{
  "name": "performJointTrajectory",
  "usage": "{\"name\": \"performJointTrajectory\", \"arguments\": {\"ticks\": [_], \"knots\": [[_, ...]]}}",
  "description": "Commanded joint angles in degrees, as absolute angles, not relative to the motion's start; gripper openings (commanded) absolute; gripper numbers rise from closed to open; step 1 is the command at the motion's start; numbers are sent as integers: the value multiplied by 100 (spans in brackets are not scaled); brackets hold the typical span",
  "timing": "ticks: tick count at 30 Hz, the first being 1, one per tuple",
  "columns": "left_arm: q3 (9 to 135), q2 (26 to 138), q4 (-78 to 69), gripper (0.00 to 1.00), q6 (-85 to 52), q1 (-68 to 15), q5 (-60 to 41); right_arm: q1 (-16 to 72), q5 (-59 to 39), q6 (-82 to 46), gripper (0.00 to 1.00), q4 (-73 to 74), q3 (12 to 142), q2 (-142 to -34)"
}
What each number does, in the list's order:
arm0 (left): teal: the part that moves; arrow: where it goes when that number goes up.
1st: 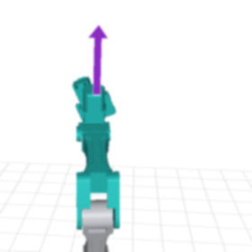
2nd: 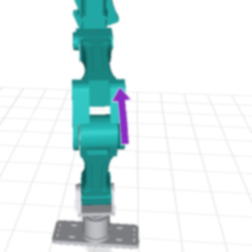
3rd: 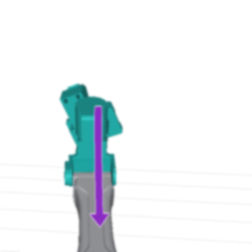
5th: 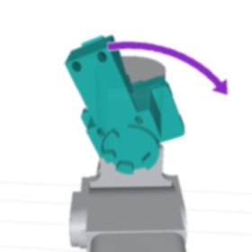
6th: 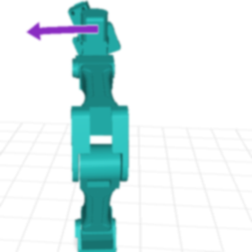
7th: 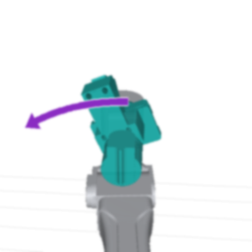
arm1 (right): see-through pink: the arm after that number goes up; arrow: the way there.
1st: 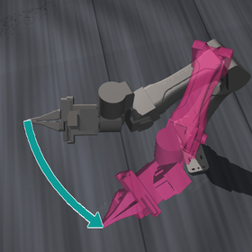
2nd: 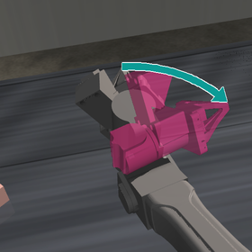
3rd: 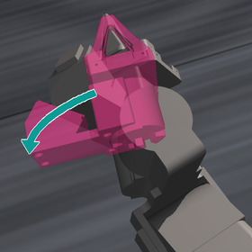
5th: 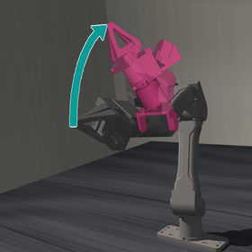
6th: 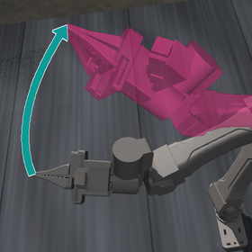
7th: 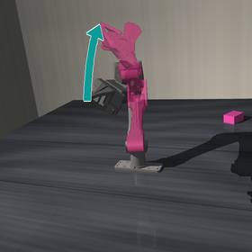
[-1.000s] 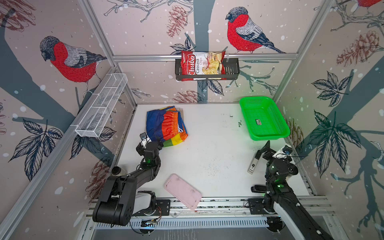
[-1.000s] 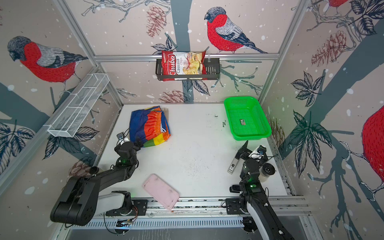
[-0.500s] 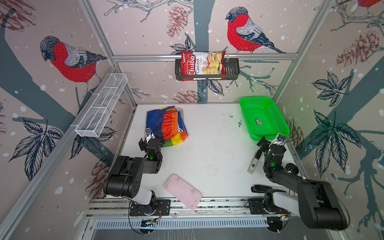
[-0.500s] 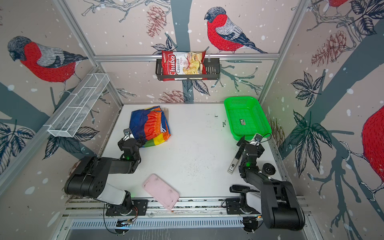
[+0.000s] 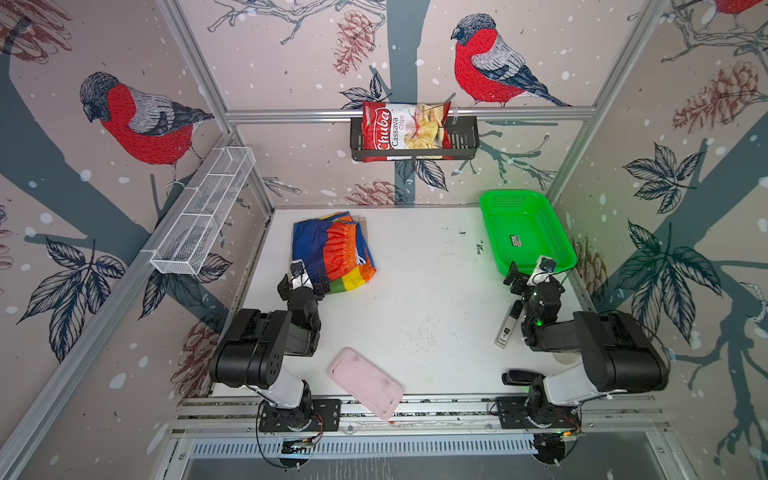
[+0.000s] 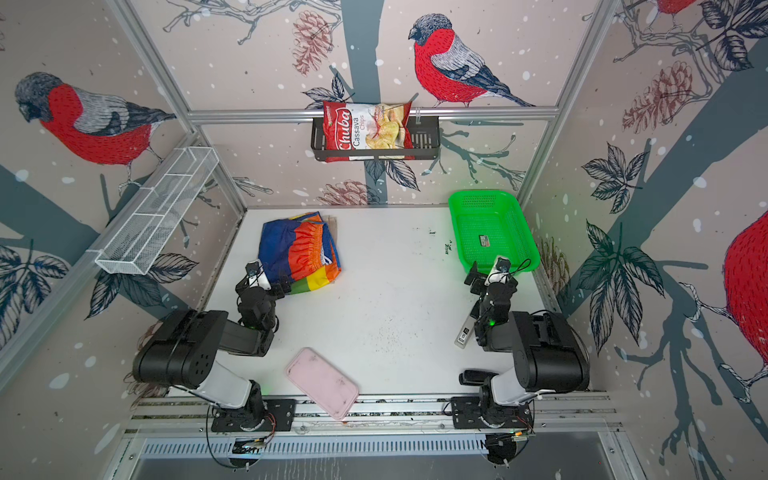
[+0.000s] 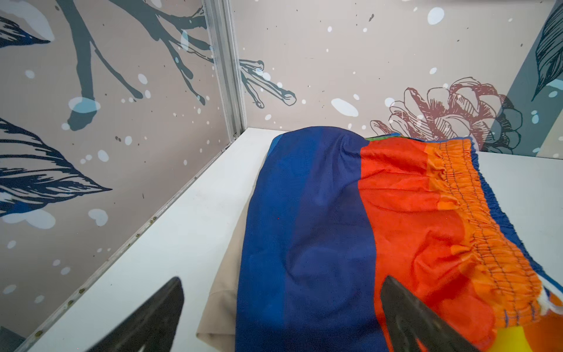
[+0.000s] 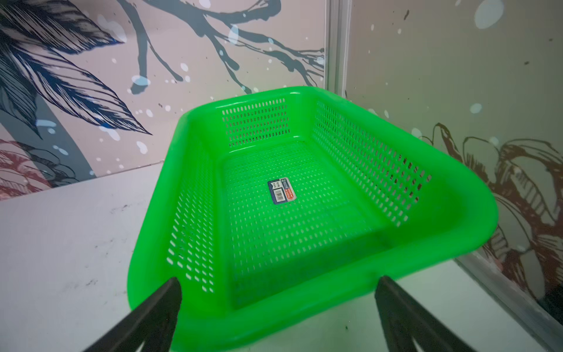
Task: Fold and stack the shorts
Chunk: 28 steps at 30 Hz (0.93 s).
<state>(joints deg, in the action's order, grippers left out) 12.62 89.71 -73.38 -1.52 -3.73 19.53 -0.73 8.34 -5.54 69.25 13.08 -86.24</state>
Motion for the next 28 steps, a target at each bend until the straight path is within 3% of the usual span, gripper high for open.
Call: {"name": "performJointTrajectory", "arguments": {"ticks": [1,28], "knots": [[1286,8958,-7626,99,-156,-352,1811,-143,31,-422,99,6923,1314,-8609],[1257,8947,-7682,99,-123,-396,1877,16,472,-383,99,6807,1355,-8575]]}}
